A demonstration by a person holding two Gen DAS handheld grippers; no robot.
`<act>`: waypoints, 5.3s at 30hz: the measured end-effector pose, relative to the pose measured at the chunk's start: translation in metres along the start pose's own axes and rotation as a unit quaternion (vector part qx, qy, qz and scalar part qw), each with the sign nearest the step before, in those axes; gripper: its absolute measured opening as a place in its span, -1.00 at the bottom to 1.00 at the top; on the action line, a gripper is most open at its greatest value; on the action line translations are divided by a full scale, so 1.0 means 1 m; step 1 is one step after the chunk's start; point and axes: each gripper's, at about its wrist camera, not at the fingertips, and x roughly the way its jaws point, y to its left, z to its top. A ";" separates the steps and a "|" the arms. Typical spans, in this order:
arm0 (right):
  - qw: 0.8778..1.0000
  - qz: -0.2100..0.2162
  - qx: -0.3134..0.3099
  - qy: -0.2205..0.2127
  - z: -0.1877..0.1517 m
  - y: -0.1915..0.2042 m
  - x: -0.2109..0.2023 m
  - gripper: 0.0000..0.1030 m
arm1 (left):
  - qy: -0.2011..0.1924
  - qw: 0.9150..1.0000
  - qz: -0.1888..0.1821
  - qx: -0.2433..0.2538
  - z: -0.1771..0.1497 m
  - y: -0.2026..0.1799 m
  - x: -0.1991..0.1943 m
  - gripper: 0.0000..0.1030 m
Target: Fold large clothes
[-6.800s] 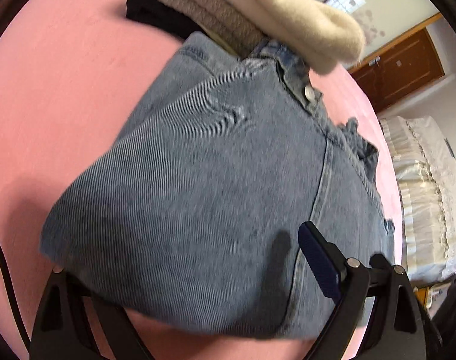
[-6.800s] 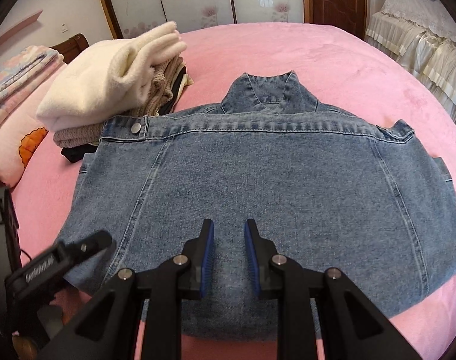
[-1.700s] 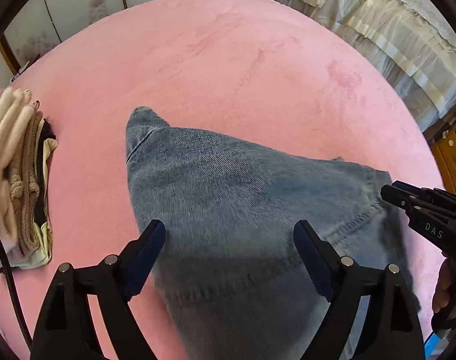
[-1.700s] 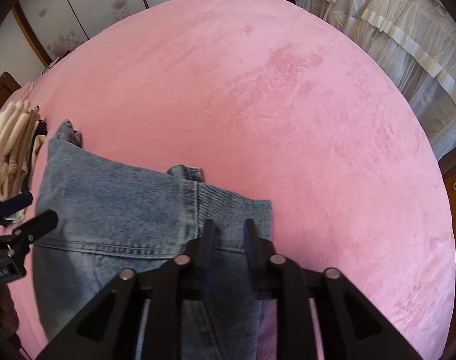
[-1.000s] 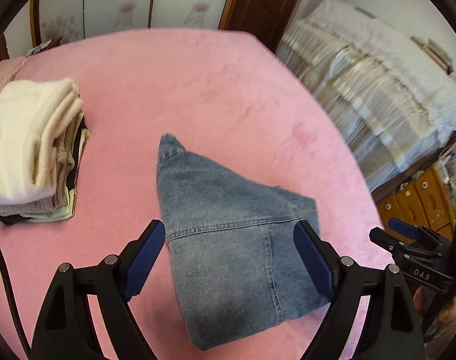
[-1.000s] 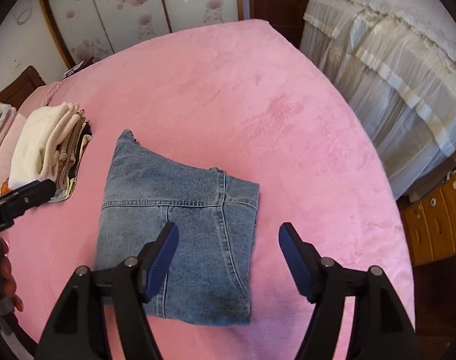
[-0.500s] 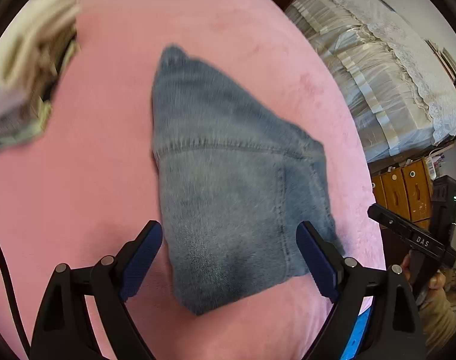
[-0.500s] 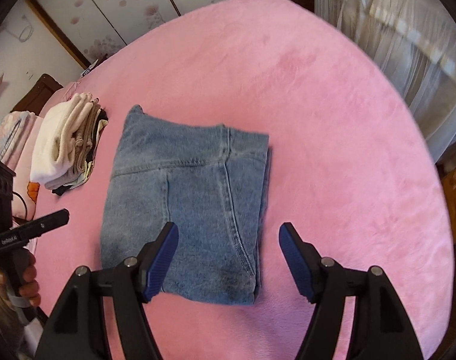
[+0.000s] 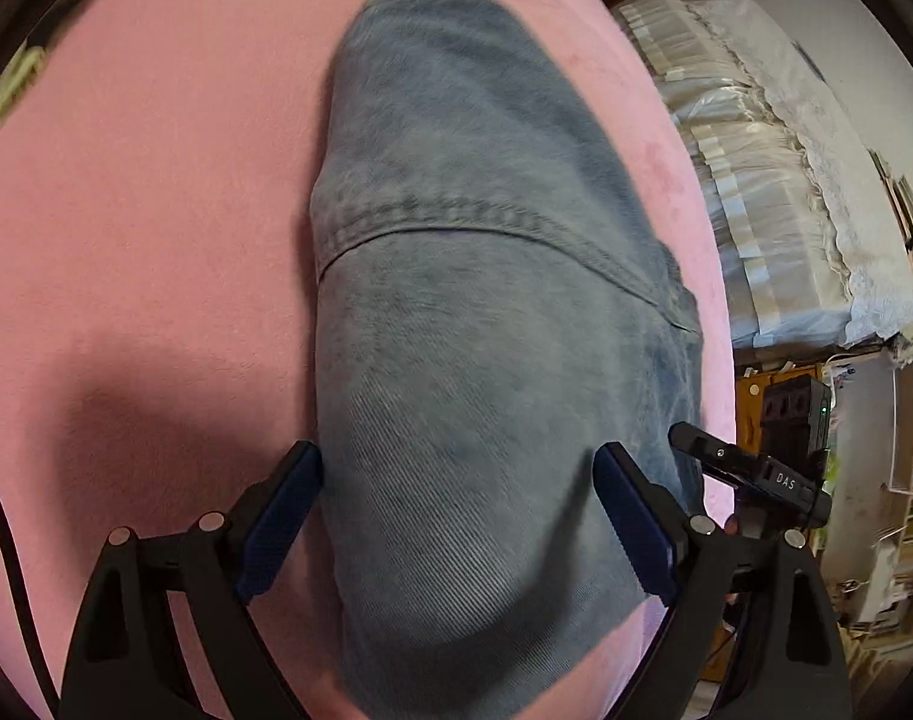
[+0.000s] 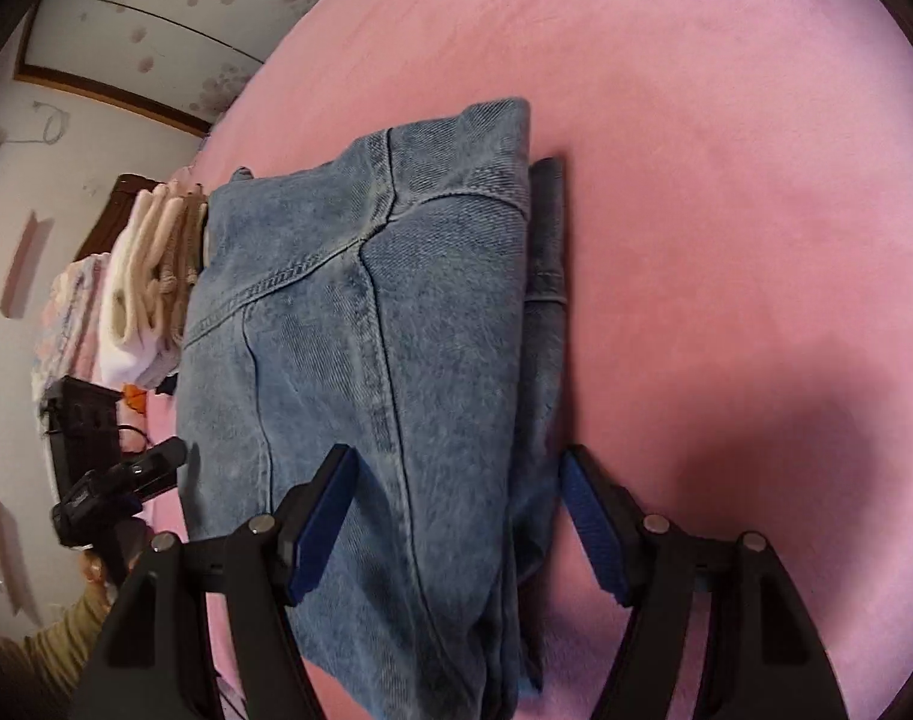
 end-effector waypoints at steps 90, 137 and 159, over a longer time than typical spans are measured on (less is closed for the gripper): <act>0.976 -0.104 -0.185 -0.051 0.108 0.510 0.155 0.02 | -0.162 0.951 0.258 0.049 0.188 0.155 -0.412 0.71; 0.966 -0.163 -0.158 -0.127 -0.217 0.352 -0.153 0.02 | -0.193 0.935 0.297 0.034 -0.251 -0.164 -0.340 0.71; 0.954 -0.209 -0.191 -0.097 -0.250 0.336 -0.152 0.04 | -0.163 0.935 0.312 0.035 -0.282 -0.198 -0.300 0.71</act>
